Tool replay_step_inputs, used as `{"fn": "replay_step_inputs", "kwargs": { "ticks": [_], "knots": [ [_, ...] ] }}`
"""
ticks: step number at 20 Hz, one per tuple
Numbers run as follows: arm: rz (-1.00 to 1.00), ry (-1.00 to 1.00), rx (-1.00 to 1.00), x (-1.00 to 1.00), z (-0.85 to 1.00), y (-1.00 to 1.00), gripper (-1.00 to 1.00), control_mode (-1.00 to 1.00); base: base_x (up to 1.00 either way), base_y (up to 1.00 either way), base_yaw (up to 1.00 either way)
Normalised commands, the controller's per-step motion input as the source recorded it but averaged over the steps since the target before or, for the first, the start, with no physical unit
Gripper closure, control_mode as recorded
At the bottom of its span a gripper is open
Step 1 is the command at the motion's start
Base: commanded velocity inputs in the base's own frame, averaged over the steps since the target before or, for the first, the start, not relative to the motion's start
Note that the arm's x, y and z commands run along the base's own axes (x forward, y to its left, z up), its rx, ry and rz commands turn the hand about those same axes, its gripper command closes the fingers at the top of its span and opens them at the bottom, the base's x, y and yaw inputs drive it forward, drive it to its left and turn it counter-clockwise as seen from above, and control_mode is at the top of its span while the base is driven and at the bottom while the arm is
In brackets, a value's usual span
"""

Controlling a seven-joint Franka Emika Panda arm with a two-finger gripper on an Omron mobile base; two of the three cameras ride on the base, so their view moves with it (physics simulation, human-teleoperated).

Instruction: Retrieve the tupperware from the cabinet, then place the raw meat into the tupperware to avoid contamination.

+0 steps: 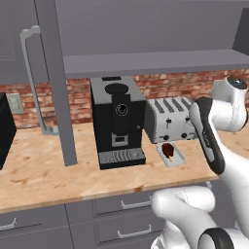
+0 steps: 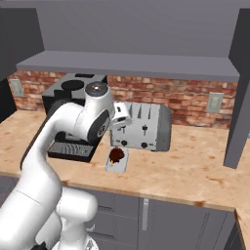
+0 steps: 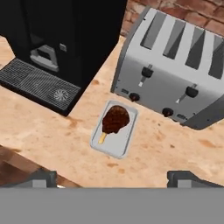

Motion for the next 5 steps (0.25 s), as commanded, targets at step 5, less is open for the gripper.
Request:
{"fn": "replay_step_inputs", "kwargs": {
  "ticks": [5],
  "knots": [
    [0.0, -0.09, -0.02, -0.27, 0.55, 0.15, -1.0, -1.0, 0.0, 0.0, 0.0]
  ]
}}
